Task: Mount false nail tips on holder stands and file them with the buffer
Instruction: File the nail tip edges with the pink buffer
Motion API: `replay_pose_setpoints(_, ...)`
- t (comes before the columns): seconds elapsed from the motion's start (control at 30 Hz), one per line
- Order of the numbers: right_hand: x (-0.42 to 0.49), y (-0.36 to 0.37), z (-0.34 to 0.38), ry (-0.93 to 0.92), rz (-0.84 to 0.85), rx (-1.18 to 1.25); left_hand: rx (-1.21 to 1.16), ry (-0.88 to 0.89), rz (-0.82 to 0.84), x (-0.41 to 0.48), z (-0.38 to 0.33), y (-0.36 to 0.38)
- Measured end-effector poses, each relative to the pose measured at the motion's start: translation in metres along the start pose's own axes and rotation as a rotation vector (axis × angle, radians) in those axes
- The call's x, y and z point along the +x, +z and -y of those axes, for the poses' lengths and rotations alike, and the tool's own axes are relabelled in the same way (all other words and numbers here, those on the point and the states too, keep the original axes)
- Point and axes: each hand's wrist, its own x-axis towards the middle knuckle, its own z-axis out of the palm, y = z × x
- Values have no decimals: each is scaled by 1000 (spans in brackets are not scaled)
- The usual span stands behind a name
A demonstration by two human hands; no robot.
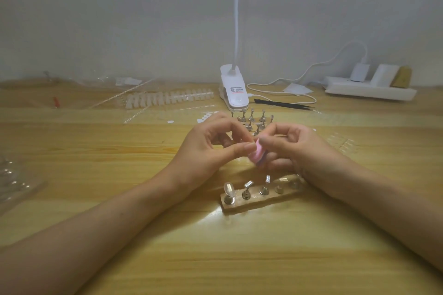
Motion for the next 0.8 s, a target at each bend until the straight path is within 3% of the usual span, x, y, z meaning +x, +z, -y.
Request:
replay_pose_setpoints(0.17,0,1,1,23,45,-17,13,-3,-4,1,-1,-1)
replay_pose_setpoints(0.27,-1,-1,1,13,-19,23,31,-12,19,-1,-1,-1)
replay_pose_setpoints(0.57,-3,0,2,28,69,-18,44,-8,17,-1,-2,0)
replay_pose_setpoints(0.67,-2,-3,2,9,-17,49,49,-4,10,-1,-2,0)
replay_pose_setpoints(0.8,-3,0,2,23,92,-20,49,-1,-28,-1,-1,-1)
